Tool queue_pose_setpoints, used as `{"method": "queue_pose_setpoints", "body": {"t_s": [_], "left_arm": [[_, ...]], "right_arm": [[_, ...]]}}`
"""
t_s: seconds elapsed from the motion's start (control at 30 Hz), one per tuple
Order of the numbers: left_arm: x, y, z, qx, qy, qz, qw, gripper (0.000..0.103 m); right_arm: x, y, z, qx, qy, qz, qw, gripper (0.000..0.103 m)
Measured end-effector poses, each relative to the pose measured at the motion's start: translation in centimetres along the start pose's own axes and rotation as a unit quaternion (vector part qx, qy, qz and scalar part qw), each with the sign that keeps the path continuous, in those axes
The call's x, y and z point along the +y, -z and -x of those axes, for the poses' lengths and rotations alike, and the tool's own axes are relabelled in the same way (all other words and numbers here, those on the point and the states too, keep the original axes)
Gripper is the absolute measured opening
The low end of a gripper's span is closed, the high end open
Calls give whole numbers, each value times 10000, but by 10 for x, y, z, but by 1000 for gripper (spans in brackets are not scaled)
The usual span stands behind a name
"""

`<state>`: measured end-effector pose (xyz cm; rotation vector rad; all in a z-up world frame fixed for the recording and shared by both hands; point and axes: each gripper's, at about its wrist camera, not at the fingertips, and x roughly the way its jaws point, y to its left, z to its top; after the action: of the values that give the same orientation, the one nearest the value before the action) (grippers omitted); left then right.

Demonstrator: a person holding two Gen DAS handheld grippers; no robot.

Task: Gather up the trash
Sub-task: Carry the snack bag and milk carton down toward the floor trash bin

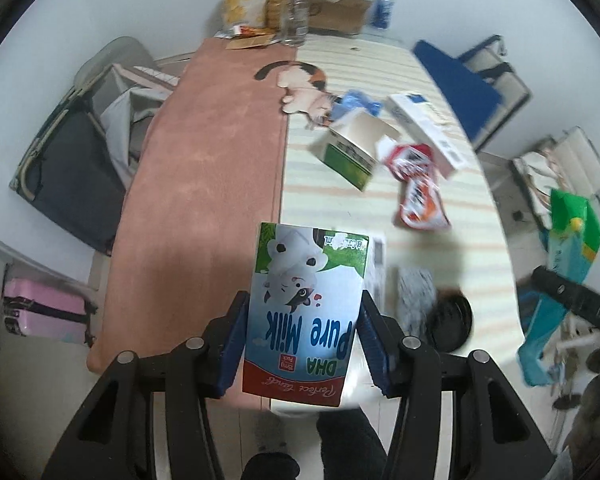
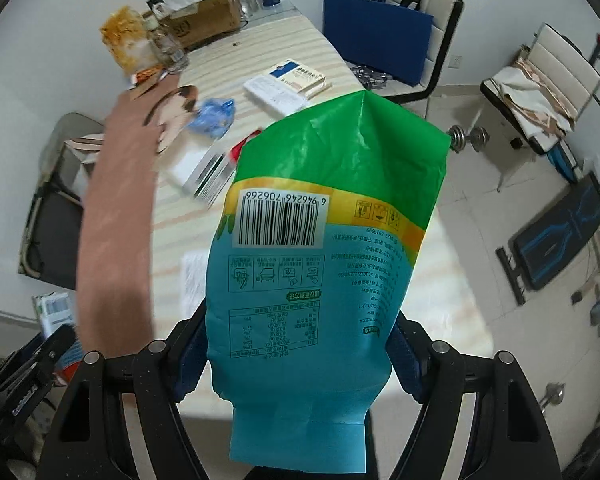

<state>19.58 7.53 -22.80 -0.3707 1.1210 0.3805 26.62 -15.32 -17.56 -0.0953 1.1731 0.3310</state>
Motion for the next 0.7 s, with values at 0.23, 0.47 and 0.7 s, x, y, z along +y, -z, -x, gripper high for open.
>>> {"method": "queue_pose_setpoints", "body": {"t_s": [0.23, 0.47, 0.7], "left_arm": [[22, 89, 19, 366, 526, -145, 9978, 49], [40, 188, -41, 1523, 863, 17, 9846, 49], [55, 254, -167, 2234, 1019, 555, 9678, 49]], "right_arm": [[8, 135, 22, 330, -316, -281, 9986, 78], [-8, 259, -30, 1308, -487, -533, 9888, 78], [-40, 346, -183, 2168, -850, -824, 9690, 78]]}}
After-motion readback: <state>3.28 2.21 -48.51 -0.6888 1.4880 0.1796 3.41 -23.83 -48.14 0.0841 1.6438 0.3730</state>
